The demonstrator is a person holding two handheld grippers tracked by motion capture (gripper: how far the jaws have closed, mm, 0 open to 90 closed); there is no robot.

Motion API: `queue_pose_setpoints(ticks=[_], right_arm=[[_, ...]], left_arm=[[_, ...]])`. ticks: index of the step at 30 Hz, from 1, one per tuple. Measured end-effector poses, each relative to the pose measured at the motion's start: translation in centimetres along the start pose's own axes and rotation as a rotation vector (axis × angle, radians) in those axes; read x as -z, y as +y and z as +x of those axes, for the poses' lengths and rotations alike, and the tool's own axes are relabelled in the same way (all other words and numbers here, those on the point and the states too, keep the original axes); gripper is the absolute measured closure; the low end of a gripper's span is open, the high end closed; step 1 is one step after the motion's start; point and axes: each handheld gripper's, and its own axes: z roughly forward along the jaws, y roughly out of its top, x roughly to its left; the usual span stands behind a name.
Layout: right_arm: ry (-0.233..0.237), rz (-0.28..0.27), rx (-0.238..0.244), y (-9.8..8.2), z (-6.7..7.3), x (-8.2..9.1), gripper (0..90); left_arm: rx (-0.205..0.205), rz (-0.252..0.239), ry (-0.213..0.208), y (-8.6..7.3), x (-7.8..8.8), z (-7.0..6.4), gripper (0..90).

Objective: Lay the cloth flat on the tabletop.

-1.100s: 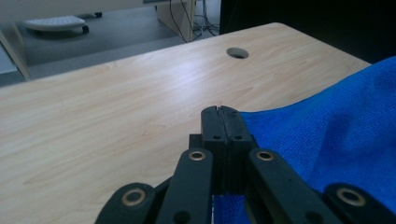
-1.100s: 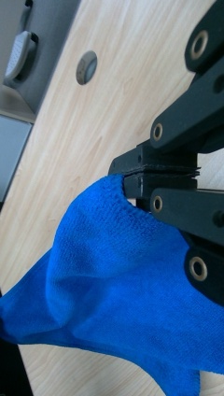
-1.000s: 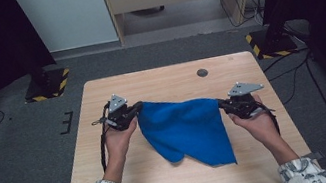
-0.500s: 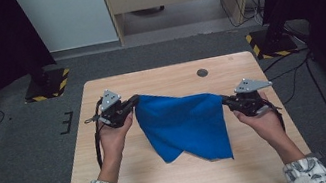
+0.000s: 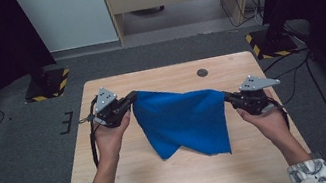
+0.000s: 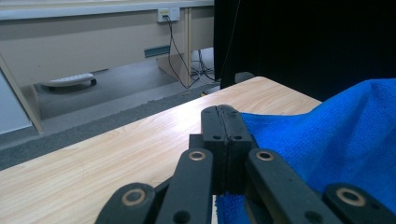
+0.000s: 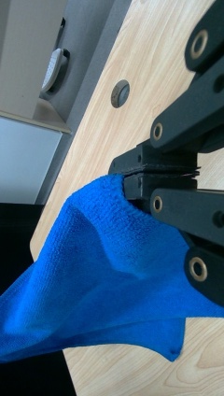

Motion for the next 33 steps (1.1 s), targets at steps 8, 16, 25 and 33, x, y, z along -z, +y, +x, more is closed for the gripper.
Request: queue_pose_setpoints(ticks=[8, 16, 25, 33], right_arm=[[-0.002, -0.031, 0.001, 0.5, 0.1, 0.7, 88.8], [0.002, -0.064, 0.029, 1.0, 0.9, 2.6, 88.9], [0.011, -0.128, 0.064, 2.3, 2.2, 5.7, 88.8], [0.012, -0.127, 0.089, 2.6, 2.4, 6.9, 88.3]], left_arm=[[-0.005, -0.025, -0.007, 0.6, 1.1, -0.3, 89.5], [-0.028, -0.047, -0.022, 1.6, 3.6, -1.5, 89.5], [-0.06, -0.123, -0.063, 3.6, 7.4, -3.6, 89.4], [-0.065, -0.083, -0.077, 4.1, 7.1, -3.3, 89.4]])
